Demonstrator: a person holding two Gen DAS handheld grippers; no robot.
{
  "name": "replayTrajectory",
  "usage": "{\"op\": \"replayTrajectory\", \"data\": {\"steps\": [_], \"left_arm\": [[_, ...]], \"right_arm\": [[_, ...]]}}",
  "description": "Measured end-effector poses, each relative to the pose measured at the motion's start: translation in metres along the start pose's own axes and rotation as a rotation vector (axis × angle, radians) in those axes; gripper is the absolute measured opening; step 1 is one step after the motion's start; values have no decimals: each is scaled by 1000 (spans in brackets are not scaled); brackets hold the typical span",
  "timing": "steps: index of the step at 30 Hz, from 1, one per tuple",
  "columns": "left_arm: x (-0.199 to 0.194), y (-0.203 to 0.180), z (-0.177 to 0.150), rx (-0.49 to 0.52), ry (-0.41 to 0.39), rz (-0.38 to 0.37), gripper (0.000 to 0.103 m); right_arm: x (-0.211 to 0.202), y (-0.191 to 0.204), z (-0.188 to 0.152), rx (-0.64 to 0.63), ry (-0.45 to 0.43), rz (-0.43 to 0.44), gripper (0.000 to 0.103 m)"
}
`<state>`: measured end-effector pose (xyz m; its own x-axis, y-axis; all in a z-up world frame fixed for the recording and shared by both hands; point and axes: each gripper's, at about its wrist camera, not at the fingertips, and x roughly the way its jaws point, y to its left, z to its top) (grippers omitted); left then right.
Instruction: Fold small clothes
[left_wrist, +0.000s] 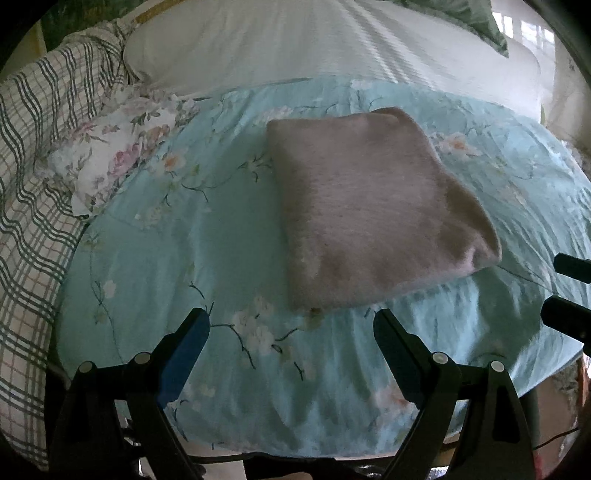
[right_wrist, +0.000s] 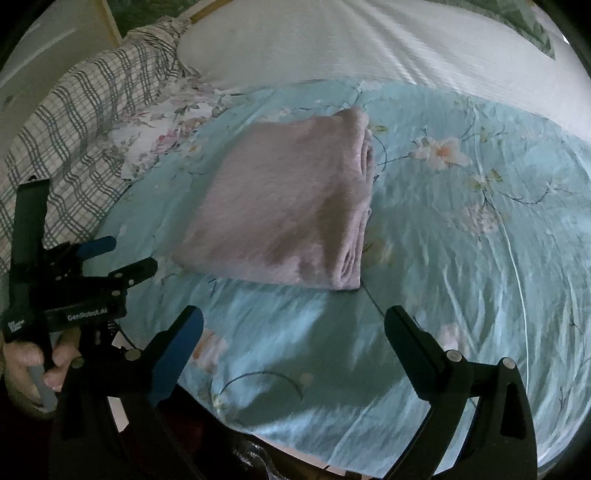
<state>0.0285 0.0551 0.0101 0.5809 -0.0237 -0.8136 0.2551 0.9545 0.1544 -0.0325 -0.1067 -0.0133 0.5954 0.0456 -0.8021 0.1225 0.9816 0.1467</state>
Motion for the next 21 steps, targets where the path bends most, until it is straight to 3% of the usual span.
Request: {"op": "replayTrajectory", "data": {"steps": [8, 21], "left_arm": [[17, 2, 7, -16, 15, 12, 91], [23, 6, 9, -39, 24, 17, 91]], "right_arm": [[19, 1, 17, -57, 7, -59, 99], [32, 15, 18, -85, 19, -47, 99]]}}
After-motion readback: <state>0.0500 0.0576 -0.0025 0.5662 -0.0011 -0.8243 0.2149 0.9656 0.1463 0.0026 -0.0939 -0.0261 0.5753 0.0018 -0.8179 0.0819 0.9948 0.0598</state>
